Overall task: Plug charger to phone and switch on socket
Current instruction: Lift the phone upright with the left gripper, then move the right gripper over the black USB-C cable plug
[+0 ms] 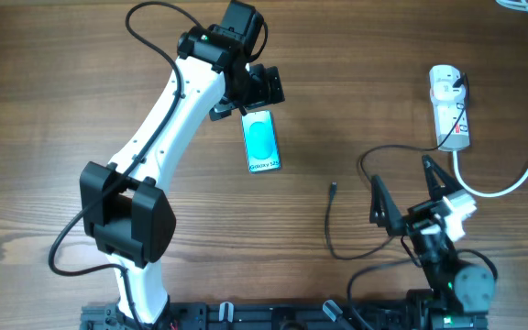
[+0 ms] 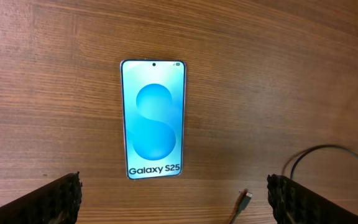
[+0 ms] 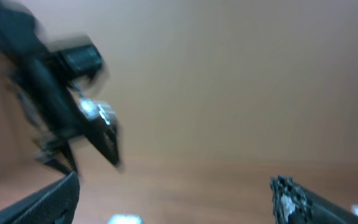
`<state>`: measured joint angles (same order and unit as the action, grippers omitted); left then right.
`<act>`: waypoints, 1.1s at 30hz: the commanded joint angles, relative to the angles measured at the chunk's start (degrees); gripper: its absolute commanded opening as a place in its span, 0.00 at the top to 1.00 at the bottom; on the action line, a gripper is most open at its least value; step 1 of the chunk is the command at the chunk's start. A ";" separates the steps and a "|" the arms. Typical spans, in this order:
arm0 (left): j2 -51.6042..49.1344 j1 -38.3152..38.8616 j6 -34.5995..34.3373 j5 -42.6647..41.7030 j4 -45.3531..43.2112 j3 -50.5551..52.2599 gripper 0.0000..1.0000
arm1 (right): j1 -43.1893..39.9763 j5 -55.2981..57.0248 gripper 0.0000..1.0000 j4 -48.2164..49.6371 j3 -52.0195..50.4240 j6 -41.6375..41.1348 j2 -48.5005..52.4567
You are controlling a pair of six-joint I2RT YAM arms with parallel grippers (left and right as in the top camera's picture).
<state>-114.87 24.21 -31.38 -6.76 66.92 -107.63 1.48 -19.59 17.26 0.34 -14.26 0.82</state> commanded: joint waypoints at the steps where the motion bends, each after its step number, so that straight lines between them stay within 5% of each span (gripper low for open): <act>1: -0.48 -0.07 -2.34 -0.63 0.02 0.00 0.00 | 0.28 -7.98 0.00 11.56 0.26 -7.93 -0.39; 5: -1.36 0.07 -2.58 -0.68 -0.81 0.00 0.00 | 0.28 -7.87 0.00 8.52 7.34 -1.57 0.50; 10: -3.48 0.07 -2.58 -0.68 -0.59 0.00 0.00 | 0.28 0.15 0.00 -22.91 25.42 8.46 11.17; 14: -4.11 0.31 -2.58 -0.39 -1.25 0.00 0.00 | 0.28 0.87 0.00 -38.40 37.68 10.14 26.82; 25: -7.39 0.76 -2.54 1.29 -1.75 0.00 0.00 | 0.28 -27.82 0.00 -34.67 43.06 -1.42 54.73; 33: -10.58 1.09 -2.56 1.31 -2.45 0.00 0.00 | 0.87 -26.69 0.00 -43.36 45.92 -4.68 65.94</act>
<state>-123.85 25.02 -33.36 -6.24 64.53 -107.63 1.61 -45.63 -22.02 42.83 -17.85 63.83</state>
